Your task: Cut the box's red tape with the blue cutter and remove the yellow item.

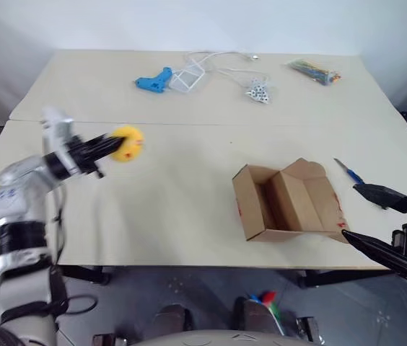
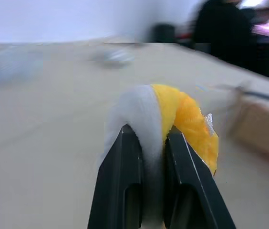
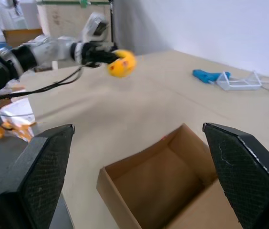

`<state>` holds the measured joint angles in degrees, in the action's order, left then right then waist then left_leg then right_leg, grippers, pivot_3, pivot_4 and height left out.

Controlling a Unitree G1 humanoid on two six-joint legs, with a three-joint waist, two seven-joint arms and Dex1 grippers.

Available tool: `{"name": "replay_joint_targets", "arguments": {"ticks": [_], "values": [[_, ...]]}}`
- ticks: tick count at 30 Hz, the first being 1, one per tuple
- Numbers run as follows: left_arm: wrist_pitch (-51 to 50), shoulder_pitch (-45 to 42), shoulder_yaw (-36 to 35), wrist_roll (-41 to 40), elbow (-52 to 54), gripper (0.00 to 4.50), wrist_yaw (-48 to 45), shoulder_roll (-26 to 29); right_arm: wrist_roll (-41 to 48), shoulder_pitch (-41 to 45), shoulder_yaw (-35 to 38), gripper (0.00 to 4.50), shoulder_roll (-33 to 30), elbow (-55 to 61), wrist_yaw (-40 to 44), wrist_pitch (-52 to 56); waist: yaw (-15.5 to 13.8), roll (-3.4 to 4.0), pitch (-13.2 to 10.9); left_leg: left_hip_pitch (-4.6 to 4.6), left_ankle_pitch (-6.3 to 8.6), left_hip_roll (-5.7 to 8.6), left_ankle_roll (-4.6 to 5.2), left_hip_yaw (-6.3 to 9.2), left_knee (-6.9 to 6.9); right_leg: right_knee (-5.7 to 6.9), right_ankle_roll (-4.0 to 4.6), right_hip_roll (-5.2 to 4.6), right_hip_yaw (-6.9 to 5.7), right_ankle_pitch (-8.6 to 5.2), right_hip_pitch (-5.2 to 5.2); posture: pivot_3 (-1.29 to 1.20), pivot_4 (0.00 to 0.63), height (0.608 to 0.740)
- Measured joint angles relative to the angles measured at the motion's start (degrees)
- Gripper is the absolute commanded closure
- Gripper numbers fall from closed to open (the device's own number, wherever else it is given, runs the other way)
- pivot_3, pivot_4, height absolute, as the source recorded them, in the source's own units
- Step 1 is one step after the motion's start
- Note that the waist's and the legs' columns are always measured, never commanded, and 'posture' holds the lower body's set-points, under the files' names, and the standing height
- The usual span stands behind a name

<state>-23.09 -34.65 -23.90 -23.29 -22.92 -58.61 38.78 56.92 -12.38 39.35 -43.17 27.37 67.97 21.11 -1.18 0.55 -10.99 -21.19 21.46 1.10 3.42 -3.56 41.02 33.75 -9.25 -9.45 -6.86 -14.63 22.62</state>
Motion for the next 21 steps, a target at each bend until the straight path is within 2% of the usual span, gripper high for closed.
{"name": "replay_joint_targets", "arguments": {"ticks": [3,6,8,9,13,19,21], "values": [[0.0,8.5,-5.9,-1.4,2.6,4.37,3.1,1.9,-0.2,5.2,-4.1,0.00,0.0,-0.8,0.1,-0.3,-0.6,0.01,0.0,0.03,0.02,0.07,0.00,0.25,0.07,0.03,0.00,-0.07,0.05,0.00,-0.11,0.00,0.150,0.740],[-1.5,12.8,-7.3,-2.8,4.6,4.37,5.3,1.6,-0.7,7.3,-6.6,0.00,0.0,-1.4,0.5,-0.4,-1.7,0.01,0.0,0.00,0.05,0.11,-0.06,0.50,0.07,0.04,0.01,-0.08,0.04,0.00,-0.15,0.00,0.150,0.740],[-3.3,13.1,-7.3,-3.8,5.3,3.64,6.7,1.1,-1.5,7.8,-8.0,0.00,0.0,-3.0,1.5,-0.6,-2.0,0.00,0.0,-0.02,0.06,0.15,-0.08,0.58,0.06,0.06,0.02,-0.07,0.03,0.00,-0.15,0.00,0.150,0.740],[-3.8,13.4,-7.2,-4.0,5.7,3.45,7.3,0.9,-1.9,7.8,-8.4,0.00,0.0,-3.8,1.9,-0.8,-2.0,0.01,0.0,-0.02,0.06,0.17,-0.08,0.56,0.02,0.06,0.02,-0.07,0.03,0.00,-0.14,0.00,0.150,0.740],[-3.8,14.9,-6.5,-3.3,6.0,2.14,10.9,0.9,-5.0,9.6,-9.8,0.00,0.0,-7.9,3.6,-2.7,-1.1,0.02,0.0,0.00,0.09,0.13,-0.12,0.42,-0.09,0.05,0.01,0.00,-0.06,0.00,-0.06,0.00,0.150,0.740],[-2.9,18.6,-6.5,-3.9,9.7,0.29,8.1,4.3,-6.7,10.9,-9.9,0.00,0.0,-10.1,4.1,-4.5,0.0,0.01,0.0,0.01,0.10,0.01,-0.14,0.30,-0.12,0.02,0.02,0.05,-0.18,0.00,-0.04,0.00,0.150,0.740],[-0.7,21.6,-6.6,-3.9,11.4,0.29,4.7,7.8,-6.8,11.0,-10.0,0.00,0.0,-10.5,4.3,-4.8,0.2,0.01,0.0,0.06,0.12,-0.04,-0.17,0.17,-0.13,0.01,0.03,0.05,-0.20,0.00,-0.02,0.00,0.150,0.740]]}}
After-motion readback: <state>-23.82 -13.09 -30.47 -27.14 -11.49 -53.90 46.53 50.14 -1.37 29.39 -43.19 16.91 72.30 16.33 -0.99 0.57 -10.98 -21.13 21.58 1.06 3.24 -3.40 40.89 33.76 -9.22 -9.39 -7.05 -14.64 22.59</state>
